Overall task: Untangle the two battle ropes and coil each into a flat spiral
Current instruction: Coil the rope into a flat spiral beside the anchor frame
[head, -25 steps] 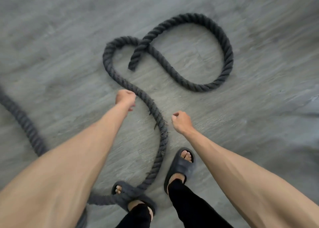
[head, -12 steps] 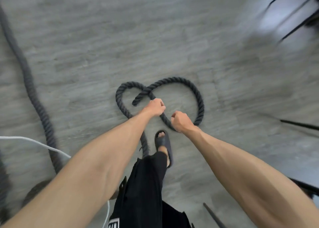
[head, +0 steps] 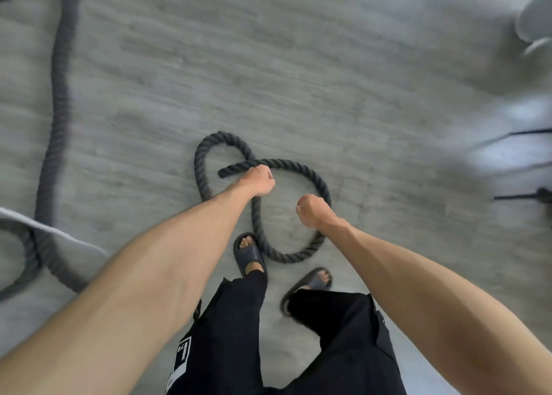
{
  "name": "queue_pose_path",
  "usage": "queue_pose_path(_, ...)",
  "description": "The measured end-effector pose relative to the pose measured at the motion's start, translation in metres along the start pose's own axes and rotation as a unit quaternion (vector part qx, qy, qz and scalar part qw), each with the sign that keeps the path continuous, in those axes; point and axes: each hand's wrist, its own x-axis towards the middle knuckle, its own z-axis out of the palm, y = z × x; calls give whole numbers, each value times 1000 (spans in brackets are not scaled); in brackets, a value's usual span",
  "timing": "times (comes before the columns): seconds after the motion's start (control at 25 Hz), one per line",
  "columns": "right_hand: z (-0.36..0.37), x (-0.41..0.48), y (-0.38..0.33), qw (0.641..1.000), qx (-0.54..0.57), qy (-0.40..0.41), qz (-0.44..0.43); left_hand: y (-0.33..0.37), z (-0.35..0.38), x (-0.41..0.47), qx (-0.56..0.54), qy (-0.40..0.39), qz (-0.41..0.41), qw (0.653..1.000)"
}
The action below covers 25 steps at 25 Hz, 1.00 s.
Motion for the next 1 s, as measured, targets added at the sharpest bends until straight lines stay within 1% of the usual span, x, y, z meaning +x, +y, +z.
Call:
queue_pose_path(0.16, -34, 51, -7, 992, -96, -39, -78, -3, 3, 29, -73, 32, -65, 995)
queue_pose_path(0.32, -58, 123, -7, 964, -205, -65, -158, -3, 22, 64, -143, 64, -144, 977)
queue_pose_path(0.44, -64, 195, 11, 934, -291, -85, -192, -6, 45, 104, -209, 126, -224, 944)
queue_pose_path(0.52, -63, 244, 29, 923, -316, -79, -204, -14, 68, 138, -252, 151, -267, 918)
queue_pose_path(0.64, -46, 323, 56, 926, -317, -47, -200, -30, 120, 210, -307, 175, -309, 883)
queue_pose_path(0.72, -22, 372, 71, 925, -321, -32, -201, -47, 168, 252, -331, 183, -336, 863)
queue_pose_path(0.8, 9, 423, 88, 923, -334, -16, -190, -71, 229, 293, -343, 176, -379, 841)
queue_pose_path(0.92, 45, 494, 109, 915, -366, 24, -169, -104, 314, 340, -363, 168, -460, 793)
queue_pose_path(1.0, 58, 539, 125, 908, -374, 54, -182, -116, 358, 370, -348, 175, -477, 788)
